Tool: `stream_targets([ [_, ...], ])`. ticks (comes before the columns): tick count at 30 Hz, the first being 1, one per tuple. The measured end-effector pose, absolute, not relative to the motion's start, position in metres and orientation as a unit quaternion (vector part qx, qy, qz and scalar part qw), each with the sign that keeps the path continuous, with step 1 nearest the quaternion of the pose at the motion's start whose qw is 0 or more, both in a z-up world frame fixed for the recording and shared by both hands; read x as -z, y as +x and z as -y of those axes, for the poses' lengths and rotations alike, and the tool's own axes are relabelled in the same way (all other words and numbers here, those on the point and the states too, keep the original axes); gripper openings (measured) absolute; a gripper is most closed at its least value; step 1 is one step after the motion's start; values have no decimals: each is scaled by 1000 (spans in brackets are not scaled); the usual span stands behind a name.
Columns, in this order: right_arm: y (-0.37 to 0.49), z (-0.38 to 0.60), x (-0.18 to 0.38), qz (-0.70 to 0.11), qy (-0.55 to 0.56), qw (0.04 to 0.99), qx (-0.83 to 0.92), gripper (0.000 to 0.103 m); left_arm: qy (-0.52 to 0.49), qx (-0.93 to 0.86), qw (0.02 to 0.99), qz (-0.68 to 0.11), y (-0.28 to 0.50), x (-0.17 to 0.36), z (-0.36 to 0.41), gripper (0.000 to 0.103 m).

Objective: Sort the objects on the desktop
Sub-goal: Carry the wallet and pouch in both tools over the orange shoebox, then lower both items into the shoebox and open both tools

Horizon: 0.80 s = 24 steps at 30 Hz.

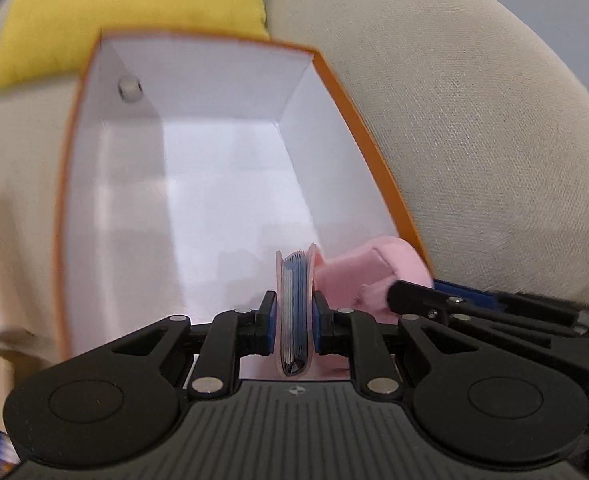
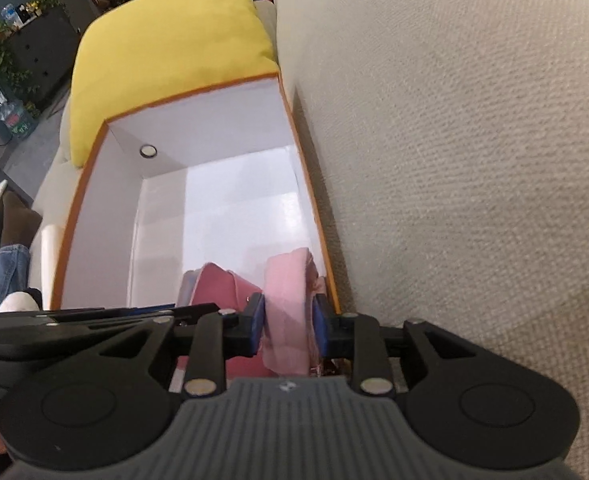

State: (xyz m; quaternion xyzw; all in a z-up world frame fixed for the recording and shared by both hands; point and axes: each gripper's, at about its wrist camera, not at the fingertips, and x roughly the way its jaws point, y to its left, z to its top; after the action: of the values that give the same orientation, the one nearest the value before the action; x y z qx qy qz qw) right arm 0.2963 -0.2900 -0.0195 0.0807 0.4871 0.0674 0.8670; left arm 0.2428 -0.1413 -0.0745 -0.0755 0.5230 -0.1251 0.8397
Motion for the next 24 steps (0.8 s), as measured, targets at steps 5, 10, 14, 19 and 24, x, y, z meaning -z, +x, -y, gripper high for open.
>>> stream_targets([
  [5,297,289,21,-488,82,866,-72,25,-88,129,823,-546,248,79,138,18],
  [10,297,295,21,-492,102,862,-64,26,-97,132,818,-552,247,83,148,19],
  [14,294,305,16,-488,124,862,-59,25,-139,147,802,-562,249,83,143,24],
  [19,290,303,13,-482,125,865,-60,26,-167,162,791,-566,252,89,135,29],
  [24,288,306,8,-479,124,867,-61,26,-202,187,770,-576,249,90,130,30],
])
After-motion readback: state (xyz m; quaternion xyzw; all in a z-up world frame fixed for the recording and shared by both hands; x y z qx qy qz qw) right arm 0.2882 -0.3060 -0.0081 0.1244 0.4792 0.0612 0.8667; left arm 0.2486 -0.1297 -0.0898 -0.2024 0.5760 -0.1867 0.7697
